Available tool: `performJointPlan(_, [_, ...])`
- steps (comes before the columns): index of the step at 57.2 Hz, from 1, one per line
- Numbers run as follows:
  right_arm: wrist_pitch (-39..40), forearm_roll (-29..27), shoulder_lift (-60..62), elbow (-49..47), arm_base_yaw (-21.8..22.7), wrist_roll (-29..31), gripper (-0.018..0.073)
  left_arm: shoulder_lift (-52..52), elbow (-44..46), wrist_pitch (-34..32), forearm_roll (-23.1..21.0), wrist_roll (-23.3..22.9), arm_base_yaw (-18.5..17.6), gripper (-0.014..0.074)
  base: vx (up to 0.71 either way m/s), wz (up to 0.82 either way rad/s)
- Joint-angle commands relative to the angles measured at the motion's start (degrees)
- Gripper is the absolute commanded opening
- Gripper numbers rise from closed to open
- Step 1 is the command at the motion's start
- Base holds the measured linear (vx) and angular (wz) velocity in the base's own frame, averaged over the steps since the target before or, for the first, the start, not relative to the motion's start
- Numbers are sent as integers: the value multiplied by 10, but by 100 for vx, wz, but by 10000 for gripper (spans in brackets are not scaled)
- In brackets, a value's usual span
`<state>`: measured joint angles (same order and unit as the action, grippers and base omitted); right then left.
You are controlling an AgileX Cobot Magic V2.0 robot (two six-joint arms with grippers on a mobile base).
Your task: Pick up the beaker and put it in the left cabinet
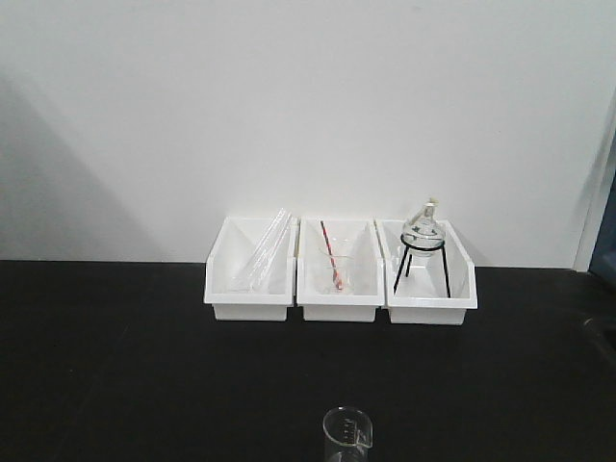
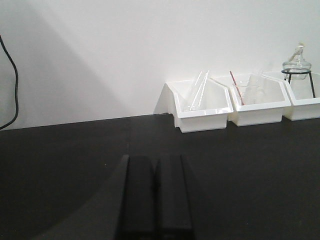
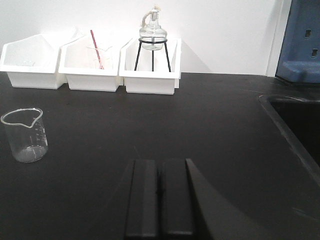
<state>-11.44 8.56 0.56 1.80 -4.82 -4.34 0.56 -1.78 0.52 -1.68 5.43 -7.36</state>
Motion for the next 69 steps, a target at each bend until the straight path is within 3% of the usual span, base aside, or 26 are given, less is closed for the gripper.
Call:
performJointPlan(1, [46, 5, 9, 3, 0, -1, -9, 10, -9, -48, -4, -2, -1, 1, 0, 0])
performJointPlan(46, [46, 5, 9, 3, 0, -1, -9, 10, -9, -48, -4, -2, -1, 1, 0, 0])
performJointPlan(53, [55, 27, 9, 3, 0, 5, -9, 10, -9, -48, -4, -2, -1, 1, 0, 0])
performJointPlan(63, [179, -21, 9, 3, 0, -55, -9, 10, -9, -48, -4, -2, -1, 1, 0, 0])
performJointPlan(69, [259, -26, 9, 3, 0, -58, -9, 10, -9, -48, -4, -2, -1, 1, 0, 0])
